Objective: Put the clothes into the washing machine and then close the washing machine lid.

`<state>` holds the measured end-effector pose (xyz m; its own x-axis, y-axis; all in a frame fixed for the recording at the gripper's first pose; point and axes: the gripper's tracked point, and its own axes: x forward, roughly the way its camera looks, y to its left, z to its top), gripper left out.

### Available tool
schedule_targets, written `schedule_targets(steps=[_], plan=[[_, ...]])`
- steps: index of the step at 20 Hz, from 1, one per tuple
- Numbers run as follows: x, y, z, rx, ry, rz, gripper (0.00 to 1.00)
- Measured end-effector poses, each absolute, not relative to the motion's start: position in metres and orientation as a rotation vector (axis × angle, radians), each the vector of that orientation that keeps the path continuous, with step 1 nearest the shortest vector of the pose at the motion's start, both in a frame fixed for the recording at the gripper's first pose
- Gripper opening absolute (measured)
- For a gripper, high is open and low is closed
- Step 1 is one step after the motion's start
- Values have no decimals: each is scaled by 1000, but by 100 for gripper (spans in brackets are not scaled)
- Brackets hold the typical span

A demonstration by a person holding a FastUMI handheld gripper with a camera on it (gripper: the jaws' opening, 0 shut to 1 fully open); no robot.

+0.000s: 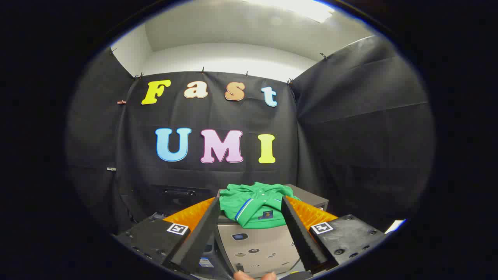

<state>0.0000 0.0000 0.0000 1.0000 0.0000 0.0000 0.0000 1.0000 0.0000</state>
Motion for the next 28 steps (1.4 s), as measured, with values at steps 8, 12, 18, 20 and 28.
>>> schedule_targets(steps=[8, 12, 18, 20, 28], plan=[[-3, 3, 0, 7, -2, 7, 98], [-5, 4, 0, 6, -1, 7, 98], [-7, 13, 1, -4, -3, 20, 98], [-6, 14, -1, -2, 0, 25, 98], [0, 4, 0, 18, -2, 24, 98]])
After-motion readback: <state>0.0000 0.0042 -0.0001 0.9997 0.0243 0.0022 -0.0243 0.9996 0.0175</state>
